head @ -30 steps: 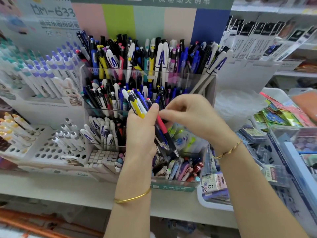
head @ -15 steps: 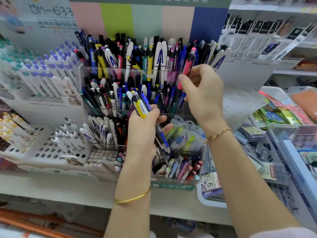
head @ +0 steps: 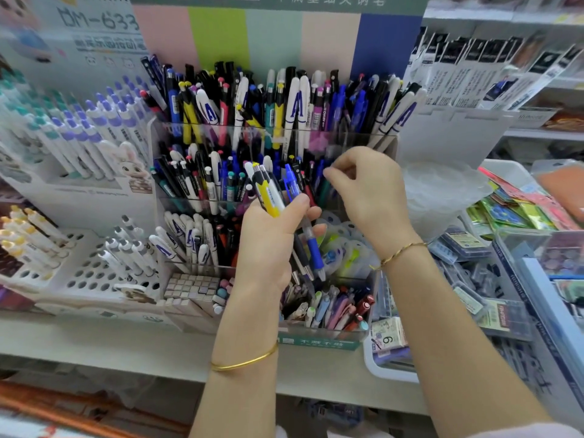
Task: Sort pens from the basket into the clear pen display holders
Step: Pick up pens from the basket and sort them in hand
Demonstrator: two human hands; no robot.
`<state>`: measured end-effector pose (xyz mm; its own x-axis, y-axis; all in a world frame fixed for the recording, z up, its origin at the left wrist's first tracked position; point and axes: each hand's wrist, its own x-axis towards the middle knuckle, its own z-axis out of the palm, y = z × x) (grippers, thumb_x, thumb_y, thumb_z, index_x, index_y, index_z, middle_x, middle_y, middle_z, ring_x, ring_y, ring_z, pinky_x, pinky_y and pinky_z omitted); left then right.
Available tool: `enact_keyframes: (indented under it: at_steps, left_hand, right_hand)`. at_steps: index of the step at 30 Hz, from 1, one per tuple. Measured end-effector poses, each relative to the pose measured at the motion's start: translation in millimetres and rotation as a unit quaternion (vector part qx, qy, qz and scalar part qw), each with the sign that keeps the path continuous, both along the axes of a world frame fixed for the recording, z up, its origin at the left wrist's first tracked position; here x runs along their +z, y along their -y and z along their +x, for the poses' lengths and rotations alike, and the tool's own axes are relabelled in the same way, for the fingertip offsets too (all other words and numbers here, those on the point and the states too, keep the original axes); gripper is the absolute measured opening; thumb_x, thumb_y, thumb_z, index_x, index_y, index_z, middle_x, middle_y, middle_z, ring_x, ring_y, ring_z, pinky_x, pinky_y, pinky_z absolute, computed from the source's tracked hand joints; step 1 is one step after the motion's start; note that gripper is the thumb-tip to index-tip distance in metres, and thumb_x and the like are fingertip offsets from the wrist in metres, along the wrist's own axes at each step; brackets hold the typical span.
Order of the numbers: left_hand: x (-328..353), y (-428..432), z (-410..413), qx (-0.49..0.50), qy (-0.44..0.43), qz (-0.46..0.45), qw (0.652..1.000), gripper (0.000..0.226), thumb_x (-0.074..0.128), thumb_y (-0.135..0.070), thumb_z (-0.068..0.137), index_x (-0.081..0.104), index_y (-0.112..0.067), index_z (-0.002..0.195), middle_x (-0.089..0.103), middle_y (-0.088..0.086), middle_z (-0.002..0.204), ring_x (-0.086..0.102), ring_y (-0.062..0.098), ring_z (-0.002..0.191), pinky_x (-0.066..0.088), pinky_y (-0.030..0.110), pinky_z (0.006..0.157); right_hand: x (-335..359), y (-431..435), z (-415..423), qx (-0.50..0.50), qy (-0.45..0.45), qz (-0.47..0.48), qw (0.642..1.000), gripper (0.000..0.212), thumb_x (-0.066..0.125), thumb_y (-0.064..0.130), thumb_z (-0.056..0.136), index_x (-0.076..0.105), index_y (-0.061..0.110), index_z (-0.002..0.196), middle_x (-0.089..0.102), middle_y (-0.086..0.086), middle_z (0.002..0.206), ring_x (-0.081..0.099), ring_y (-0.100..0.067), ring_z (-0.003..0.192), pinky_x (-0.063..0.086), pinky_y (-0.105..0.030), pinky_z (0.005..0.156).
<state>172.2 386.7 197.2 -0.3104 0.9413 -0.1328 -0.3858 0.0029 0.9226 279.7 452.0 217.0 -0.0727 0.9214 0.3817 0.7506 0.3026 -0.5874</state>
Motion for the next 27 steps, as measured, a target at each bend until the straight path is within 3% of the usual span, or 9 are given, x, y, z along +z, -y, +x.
enact_keyframes:
  at_steps: [3, 4, 6, 9, 12, 15, 18, 22, 27]
  left_hand:
    - [1.7, -1.0, 2.6, -0.018, -0.007, 0.006, 1.000, 0.009, 0.061, -0.005, 0.092, 0.062, -0.007, 0.100, 0.067, 0.008, 0.087, 0.069, 0.012, 0.069, 0.057, 0.028, 0.058]
    - [1.9, -1.5, 3.2, -0.024, -0.018, 0.010, 0.999, 0.010, 0.063, -0.007, 0.091, 0.063, -0.007, 0.101, 0.069, 0.008, 0.085, 0.070, 0.013, 0.069, 0.057, 0.029, 0.058]
    - [1.4, -2.0, 4.2, -0.030, -0.042, 0.012, 0.999, 0.009, 0.064, -0.011, 0.090, 0.066, -0.008, 0.098, 0.072, 0.007, 0.082, 0.072, 0.017, 0.076, 0.059, 0.034, 0.063]
    - [0.0, -2.7, 3.5, -0.011, -0.038, 0.000, 0.999, 0.006, 0.059, -0.008, 0.093, 0.061, -0.004, 0.097, 0.071, 0.012, 0.086, 0.072, 0.024, 0.085, 0.060, 0.044, 0.078]
    - [0.0, -2.2, 0.6, 0.010, -0.004, -0.005, 1.000, 0.003, 0.055, -0.007, 0.096, 0.056, -0.004, 0.094, 0.067, 0.010, 0.082, 0.072, 0.023, 0.081, 0.061, 0.040, 0.076]
    - [0.4, 0.1, -1.9, 0.015, 0.008, -0.007, 1.000, 0.008, 0.054, -0.008, 0.097, 0.056, -0.008, 0.089, 0.064, 0.006, 0.074, 0.070, 0.020, 0.074, 0.061, 0.038, 0.071]
    - [2.2, 1.5, -0.6, 0.009, 0.015, -0.005, 1.000, 0.008, 0.053, -0.008, 0.098, 0.054, -0.008, 0.090, 0.063, 0.004, 0.070, 0.066, 0.016, 0.062, 0.061, 0.037, 0.068]
    - [3.0, 2.2, -0.3, 0.009, 0.004, -0.007, 1.000, 0.006, 0.052, -0.009, 0.098, 0.056, -0.010, 0.093, 0.061, 0.000, 0.068, 0.055, 0.006, 0.050, 0.051, 0.022, 0.051]
    - [0.8, 2.3, -2.2, -0.018, 0.024, -0.002, 1.000, 0.010, 0.048, -0.006, 0.099, 0.056, -0.010, 0.096, 0.060, -0.001, 0.070, 0.053, 0.006, 0.054, 0.047, 0.020, 0.051]
  right_hand:
    - [13.9, 13.4, 0.8, 0.114, -0.145, -0.111, 0.977, 0.042, 0.060, 0.035, 0.092, 0.068, -0.003, 0.077, 0.063, -0.016, 0.068, 0.056, -0.025, 0.060, 0.046, -0.032, 0.058]
    - [16.3, 17.3, 0.6, 0.148, -0.161, -0.152, 0.964, 0.038, 0.062, 0.032, 0.091, 0.068, 0.000, 0.073, 0.063, -0.011, 0.063, 0.055, -0.018, 0.053, 0.046, -0.025, 0.052]
    - [15.7, 18.0, -0.1, 0.175, -0.174, -0.174, 0.953, 0.019, 0.067, 0.022, 0.088, 0.073, 0.008, 0.076, 0.067, -0.002, 0.066, 0.058, -0.005, 0.054, 0.049, -0.018, 0.055]
    - [12.8, 7.0, -0.6, 0.105, -0.257, -0.061, 0.959, 0.007, 0.066, 0.020, 0.088, 0.069, 0.014, 0.086, 0.066, 0.004, 0.076, 0.059, -0.006, 0.066, 0.049, -0.023, 0.061]
    - [21.2, 0.5, 0.2, 0.030, -0.310, 0.104, 0.945, 0.009, 0.060, 0.020, 0.092, 0.059, 0.024, 0.084, 0.061, 0.007, 0.076, 0.060, -0.013, 0.070, 0.052, -0.032, 0.064]
    - [22.3, 2.2, -1.6, 0.009, -0.273, 0.196, 0.942, 0.015, 0.058, 0.017, 0.092, 0.052, 0.028, 0.082, 0.054, 0.017, 0.075, 0.056, -0.007, 0.069, 0.049, -0.022, 0.066]
    - [12.4, 0.6, -3.5, 0.005, -0.181, 0.164, 0.970, 0.003, 0.061, 0.016, 0.091, 0.062, 0.016, 0.089, 0.054, 0.012, 0.077, 0.054, -0.006, 0.071, 0.043, -0.013, 0.068]
    - [-4.8, -6.3, -6.4, 0.002, -0.072, 0.036, 0.997, 0.016, 0.069, 0.021, 0.087, 0.066, 0.008, 0.097, 0.061, 0.002, 0.085, 0.061, -0.016, 0.082, 0.051, -0.029, 0.077]
    - [-11.8, -8.0, -5.4, -0.029, 0.033, -0.024, 0.999, 0.019, 0.070, 0.023, 0.086, 0.060, 0.009, 0.092, 0.059, -0.004, 0.088, 0.057, -0.023, 0.084, 0.049, -0.036, 0.074]
